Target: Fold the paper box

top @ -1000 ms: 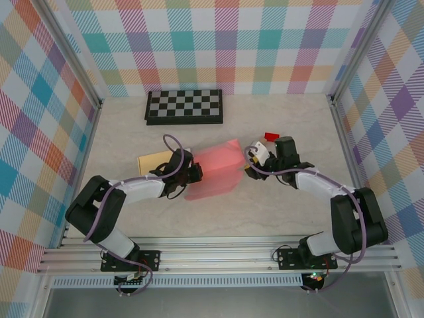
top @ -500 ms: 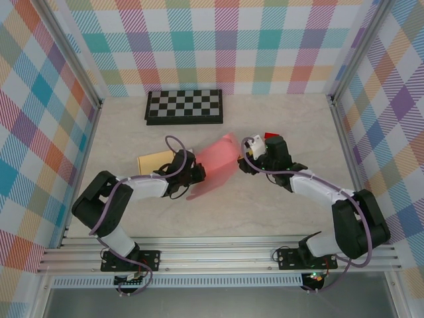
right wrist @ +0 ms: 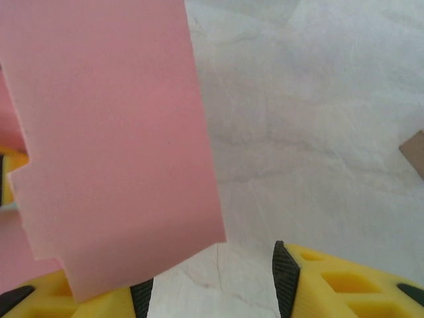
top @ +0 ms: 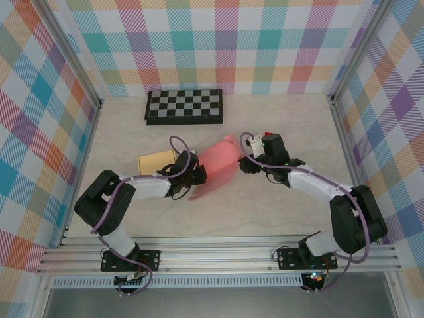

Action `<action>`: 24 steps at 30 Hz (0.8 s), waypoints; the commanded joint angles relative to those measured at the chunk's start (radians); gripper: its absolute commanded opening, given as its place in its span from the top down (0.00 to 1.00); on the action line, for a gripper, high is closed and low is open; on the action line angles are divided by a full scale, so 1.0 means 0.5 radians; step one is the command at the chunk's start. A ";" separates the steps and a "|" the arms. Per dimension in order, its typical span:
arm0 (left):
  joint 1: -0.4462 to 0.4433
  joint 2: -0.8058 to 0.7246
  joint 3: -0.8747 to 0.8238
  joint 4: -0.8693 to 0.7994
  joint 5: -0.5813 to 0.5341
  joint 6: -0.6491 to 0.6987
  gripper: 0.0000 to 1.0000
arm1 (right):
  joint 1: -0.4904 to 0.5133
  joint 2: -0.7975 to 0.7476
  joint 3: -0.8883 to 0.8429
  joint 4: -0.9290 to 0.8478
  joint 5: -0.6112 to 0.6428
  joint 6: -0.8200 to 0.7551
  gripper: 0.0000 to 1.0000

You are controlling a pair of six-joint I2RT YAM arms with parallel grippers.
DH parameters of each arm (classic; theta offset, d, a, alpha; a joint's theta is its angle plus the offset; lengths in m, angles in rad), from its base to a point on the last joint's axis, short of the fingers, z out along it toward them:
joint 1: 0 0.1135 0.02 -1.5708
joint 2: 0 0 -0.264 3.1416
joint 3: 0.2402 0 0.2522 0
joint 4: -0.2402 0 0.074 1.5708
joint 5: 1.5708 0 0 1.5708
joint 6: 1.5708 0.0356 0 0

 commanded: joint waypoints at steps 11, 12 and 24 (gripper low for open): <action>0.013 -0.110 0.008 -0.016 -0.019 0.415 1.00 | -0.443 -0.133 0.458 -0.972 -1.016 -1.014 0.46; 0.017 -0.115 0.006 -0.015 -0.015 0.423 1.00 | -0.463 -0.137 0.448 -0.950 -1.029 -1.087 0.46; 0.047 -0.174 -0.055 0.006 0.009 0.577 1.00 | -0.669 0.007 0.206 -0.599 -1.029 -1.360 0.47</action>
